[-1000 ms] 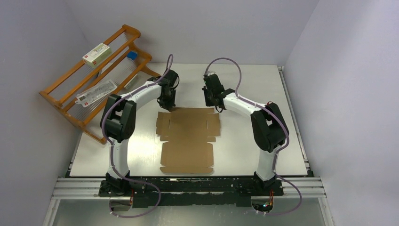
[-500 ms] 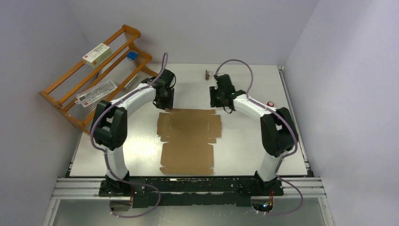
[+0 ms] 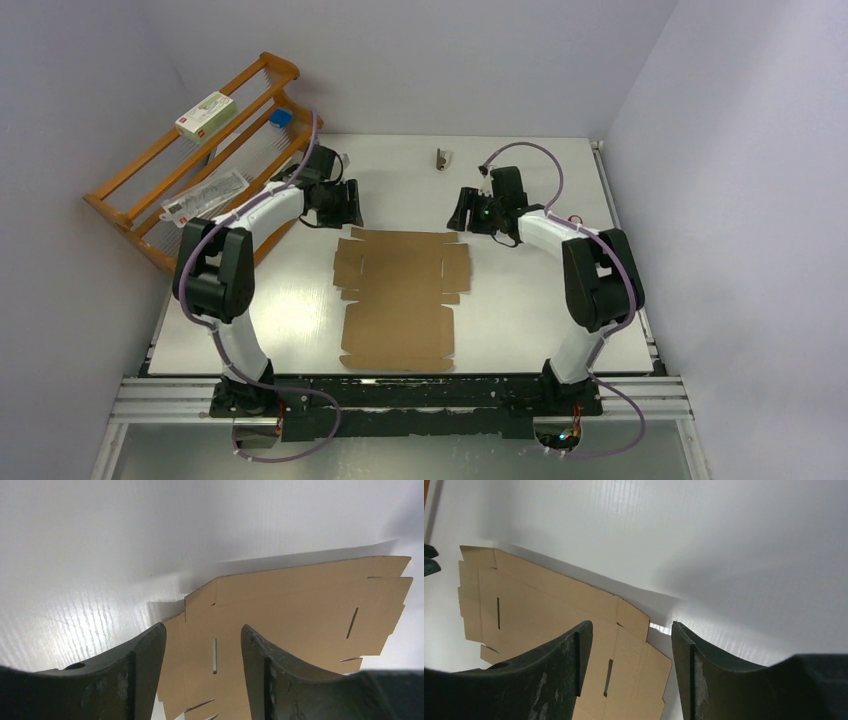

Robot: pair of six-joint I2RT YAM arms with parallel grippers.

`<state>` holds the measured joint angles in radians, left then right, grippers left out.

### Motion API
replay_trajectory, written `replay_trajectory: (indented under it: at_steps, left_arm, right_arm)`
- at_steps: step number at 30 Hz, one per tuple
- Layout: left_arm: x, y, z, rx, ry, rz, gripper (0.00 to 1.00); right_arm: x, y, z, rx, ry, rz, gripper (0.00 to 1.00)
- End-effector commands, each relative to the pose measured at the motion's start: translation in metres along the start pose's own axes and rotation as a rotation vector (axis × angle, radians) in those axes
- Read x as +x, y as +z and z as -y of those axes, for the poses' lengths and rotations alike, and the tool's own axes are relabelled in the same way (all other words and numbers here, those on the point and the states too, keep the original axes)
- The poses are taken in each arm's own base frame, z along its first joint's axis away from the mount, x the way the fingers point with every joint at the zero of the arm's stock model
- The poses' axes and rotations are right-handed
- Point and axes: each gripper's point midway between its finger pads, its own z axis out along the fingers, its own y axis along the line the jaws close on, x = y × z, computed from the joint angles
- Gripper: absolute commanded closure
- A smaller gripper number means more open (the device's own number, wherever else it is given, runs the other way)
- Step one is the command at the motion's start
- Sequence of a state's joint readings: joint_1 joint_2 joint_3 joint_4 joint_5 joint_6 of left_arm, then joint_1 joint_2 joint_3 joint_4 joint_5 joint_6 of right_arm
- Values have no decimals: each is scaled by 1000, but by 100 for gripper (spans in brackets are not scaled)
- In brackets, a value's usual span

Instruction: Fold the paper box

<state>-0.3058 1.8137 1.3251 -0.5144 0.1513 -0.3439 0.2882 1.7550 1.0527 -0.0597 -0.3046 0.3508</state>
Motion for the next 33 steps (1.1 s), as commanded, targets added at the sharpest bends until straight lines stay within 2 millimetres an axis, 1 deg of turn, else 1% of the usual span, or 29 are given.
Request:
replay_trajectory:
  at_steps: [1, 6, 10, 14, 19, 22, 24, 26, 27, 30, 33]
  left_arm:
    - [-2, 17, 5, 120, -7, 1, 37]
    - [10, 41, 3, 144, -20, -52, 37]
    - [13, 46, 4, 157, -16, -55, 42]
    - [14, 45, 8, 182, -15, -54, 49]
    - [17, 44, 16, 187, 10, -56, 59]
    - [20, 42, 19, 165, 29, -55, 67]
    - [20, 40, 21, 144, 41, -49, 71]
    - [20, 36, 25, 128, 59, -37, 74]
    - [22, 37, 25, 117, 64, -36, 75]
    - [23, 33, 26, 78, 85, -24, 80]
    - [26, 31, 28, 43, 95, -20, 83]
  right_arm:
    - [2, 10, -2, -53, 29, 8, 37]
    - [12, 18, 1, -61, 42, -20, 38]
    - [17, 24, 2, -75, 46, -38, 43]
    - [22, 27, 3, -77, 51, -52, 49]
    - [22, 27, 1, -77, 51, -57, 59]
    - [22, 27, -5, -81, 38, -59, 64]
    - [22, 27, -9, -68, 22, -55, 68]
    - [20, 28, -13, -45, -1, -47, 72]
    - [23, 27, -13, -21, -8, -62, 74]
    - [21, 25, -12, 75, -50, -59, 80]
    - [14, 23, -22, 143, -119, -40, 82]
